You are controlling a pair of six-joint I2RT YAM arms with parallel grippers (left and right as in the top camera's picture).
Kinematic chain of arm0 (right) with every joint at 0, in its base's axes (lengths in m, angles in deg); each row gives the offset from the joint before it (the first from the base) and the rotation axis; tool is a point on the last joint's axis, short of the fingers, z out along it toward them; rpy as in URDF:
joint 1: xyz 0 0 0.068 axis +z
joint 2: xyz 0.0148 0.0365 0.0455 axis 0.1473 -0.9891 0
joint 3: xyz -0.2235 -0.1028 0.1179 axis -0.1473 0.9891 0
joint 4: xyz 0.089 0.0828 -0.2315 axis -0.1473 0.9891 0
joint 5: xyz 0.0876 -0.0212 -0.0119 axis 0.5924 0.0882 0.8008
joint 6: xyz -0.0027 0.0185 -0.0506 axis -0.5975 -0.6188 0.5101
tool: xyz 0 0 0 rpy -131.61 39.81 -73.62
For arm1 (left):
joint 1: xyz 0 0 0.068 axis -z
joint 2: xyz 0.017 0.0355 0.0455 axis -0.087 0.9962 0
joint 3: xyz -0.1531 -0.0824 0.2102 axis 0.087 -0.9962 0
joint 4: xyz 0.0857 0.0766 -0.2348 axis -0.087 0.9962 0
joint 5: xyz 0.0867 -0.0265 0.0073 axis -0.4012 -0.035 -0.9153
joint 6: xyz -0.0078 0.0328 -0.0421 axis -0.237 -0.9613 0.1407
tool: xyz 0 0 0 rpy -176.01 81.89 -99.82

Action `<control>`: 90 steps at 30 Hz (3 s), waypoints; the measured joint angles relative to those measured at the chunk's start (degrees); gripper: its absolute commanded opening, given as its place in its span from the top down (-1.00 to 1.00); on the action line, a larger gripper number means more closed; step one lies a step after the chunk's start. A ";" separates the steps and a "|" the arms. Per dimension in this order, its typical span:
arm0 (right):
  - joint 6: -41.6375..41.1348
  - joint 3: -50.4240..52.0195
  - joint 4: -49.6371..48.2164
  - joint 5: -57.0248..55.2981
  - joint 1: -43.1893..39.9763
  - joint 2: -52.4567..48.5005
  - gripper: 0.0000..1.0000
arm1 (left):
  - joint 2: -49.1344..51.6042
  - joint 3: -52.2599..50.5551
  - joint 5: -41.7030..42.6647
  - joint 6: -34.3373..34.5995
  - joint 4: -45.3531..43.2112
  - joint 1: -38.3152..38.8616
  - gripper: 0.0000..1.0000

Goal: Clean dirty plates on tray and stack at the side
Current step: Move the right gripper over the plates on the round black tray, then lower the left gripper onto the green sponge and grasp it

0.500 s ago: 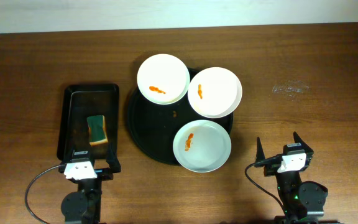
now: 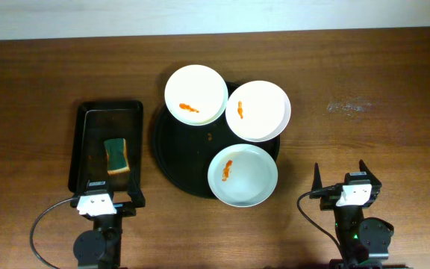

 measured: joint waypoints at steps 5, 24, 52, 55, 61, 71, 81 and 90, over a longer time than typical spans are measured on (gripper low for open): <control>0.02 0.00 0.00 0.02 0.00 0.00 -0.97 | 0.00 0.00 0.00 0.00 0.00 0.00 -0.99; 0.00 0.00 0.00 0.02 0.00 0.00 -0.98 | 0.00 0.00 0.00 0.00 0.00 0.00 -0.99; -3.23 -2.10 4.15 2.58 0.00 -0.13 -0.97 | 0.00 0.00 0.00 0.00 0.00 0.00 -0.99; -4.83 -11.41 12.20 3.34 0.00 -4.90 -0.97 | 0.00 0.00 0.00 0.00 0.00 0.00 -0.99; -5.29 -45.81 33.31 6.64 0.00 -40.13 -0.97 | -0.07 0.02 0.02 0.00 0.04 0.00 -0.99; -6.91 -77.68 55.84 22.27 0.00 -69.75 -0.47 | -0.04 0.02 0.02 0.00 0.02 0.04 -0.99; -15.26 -77.66 56.61 5.70 15.32 -71.58 -0.59 | -0.04 0.02 0.02 0.00 0.02 0.04 -0.99; -17.33 -77.66 56.59 -0.94 16.00 -76.63 -0.97 | -0.04 0.02 0.00 0.00 -0.07 0.04 -0.99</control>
